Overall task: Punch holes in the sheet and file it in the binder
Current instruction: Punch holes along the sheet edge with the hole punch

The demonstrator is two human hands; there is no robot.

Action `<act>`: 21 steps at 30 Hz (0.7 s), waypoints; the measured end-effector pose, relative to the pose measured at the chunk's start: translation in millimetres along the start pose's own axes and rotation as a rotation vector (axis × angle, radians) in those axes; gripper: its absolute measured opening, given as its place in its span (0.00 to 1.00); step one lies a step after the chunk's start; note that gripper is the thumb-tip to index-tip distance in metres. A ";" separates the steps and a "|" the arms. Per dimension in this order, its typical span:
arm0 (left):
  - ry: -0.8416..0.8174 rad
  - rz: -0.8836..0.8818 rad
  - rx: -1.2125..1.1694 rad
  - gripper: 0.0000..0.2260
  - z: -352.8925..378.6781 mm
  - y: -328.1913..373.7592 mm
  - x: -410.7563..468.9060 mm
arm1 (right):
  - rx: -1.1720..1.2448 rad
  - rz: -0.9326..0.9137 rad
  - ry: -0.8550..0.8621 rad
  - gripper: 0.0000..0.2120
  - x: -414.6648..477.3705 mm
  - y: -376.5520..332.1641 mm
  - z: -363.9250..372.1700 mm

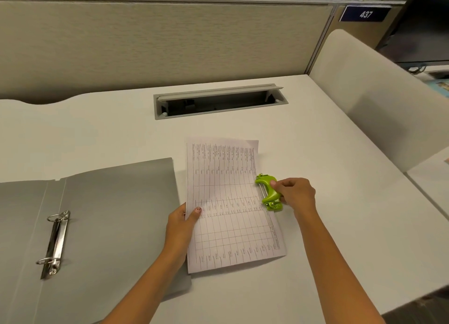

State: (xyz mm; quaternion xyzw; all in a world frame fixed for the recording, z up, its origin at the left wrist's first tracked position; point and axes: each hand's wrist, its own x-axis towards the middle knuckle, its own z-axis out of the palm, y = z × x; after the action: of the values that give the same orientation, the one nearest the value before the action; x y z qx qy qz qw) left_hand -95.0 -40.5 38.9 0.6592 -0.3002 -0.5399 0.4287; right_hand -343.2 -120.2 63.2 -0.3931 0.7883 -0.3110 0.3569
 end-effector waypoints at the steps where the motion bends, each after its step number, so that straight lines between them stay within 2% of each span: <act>1: 0.000 -0.002 0.001 0.09 0.5 -0.1 -0.1 | -0.006 -0.002 0.000 0.10 0.2 0.0 -0.1; 11: -0.030 -0.058 -0.025 0.09 -0.4 -1.0 2.7 | -0.195 -0.037 -0.042 0.09 5.9 -10.9 -1.6; 21: -0.049 -0.057 -0.050 0.09 -1.9 -4.6 0.9 | -0.153 0.049 -0.118 0.08 13.2 -18.2 -7.0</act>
State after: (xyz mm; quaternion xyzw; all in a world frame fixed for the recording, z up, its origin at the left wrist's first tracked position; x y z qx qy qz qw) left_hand -93.2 -38.7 34.5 0.6430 -0.2784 -0.5753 0.4220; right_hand -347.3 -138.9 76.9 -0.4176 0.7967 -0.2172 0.3791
